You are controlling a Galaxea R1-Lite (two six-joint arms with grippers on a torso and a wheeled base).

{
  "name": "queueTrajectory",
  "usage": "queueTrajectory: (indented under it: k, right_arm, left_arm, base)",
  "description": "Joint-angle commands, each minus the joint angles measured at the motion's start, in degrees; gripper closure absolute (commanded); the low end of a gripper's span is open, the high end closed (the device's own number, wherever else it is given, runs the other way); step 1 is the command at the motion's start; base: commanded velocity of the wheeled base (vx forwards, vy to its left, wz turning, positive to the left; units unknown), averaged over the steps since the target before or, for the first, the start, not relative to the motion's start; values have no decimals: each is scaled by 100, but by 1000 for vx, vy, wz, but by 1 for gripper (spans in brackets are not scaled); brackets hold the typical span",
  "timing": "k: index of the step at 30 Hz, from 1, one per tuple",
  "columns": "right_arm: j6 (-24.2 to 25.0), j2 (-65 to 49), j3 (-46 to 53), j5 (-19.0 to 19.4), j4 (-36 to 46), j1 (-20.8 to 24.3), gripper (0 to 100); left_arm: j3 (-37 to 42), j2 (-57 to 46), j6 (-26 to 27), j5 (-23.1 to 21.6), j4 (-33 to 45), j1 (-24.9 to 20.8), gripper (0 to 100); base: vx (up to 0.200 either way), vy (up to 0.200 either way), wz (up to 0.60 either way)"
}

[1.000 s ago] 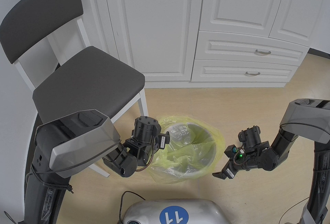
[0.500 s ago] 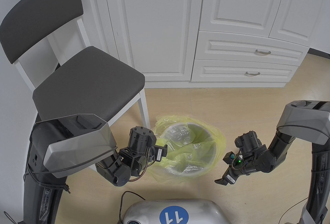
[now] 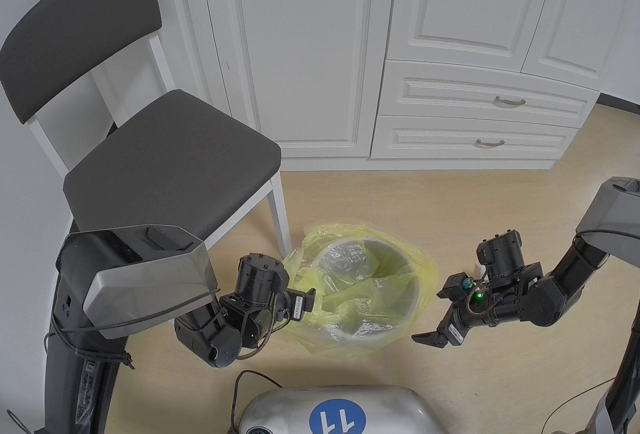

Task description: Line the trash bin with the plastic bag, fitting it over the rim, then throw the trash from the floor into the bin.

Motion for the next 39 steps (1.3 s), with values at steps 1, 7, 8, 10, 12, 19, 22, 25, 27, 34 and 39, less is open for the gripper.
queueTrajectory:
  k: [1,7,8,10,12,19,22,25,27,34,39]
  right_arm:
    - [-458,380,14,184,-144,248,0]
    - [-494,942,-22,184,-610,494,0]
    - [-494,1065,-74,175,-671,494,0]
    - [-476,1215,-162,167,-794,485,0]
    - [-441,1285,-180,167,-953,459,0]
    - [-72,1399,-189,140,-1506,476,100]
    - [-63,1452,-197,140,-1550,485,100]
    - [-45,1320,-127,149,-1673,485,100]
    - [-72,1118,58,175,-1708,467,100]
    - [-168,793,488,184,-1629,590,100]
    - [-371,626,646,184,-1533,617,100]
  left_arm:
    - [83,-96,1,-5,-2,8,0]
    - [118,-149,1,-5,-11,43,0]
    - [109,-149,1,-5,-19,52,0]
    - [100,-140,-8,-5,-90,61,0]
    - [100,-122,-8,-5,-169,61,0]
    - [127,-122,-8,-5,-301,78,0]
    - [127,-122,-16,-5,-318,78,0]
    - [127,-105,-25,-5,-432,78,0]
    - [136,-105,-25,-5,-450,104,0]
    - [232,-149,-25,-5,-468,113,0]
    - [320,-140,-34,-5,-652,122,0]
  base:
    - [0,0,0]
    - [0,0,0]
    - [0,0,0]
    - [0,0,0]
    - [0,0,0]
    - [0,0,0]
    - [0,0,0]
    - [0,0,0]
    - [0,0,0]
    - [0,0,0]
    - [0,0,0]
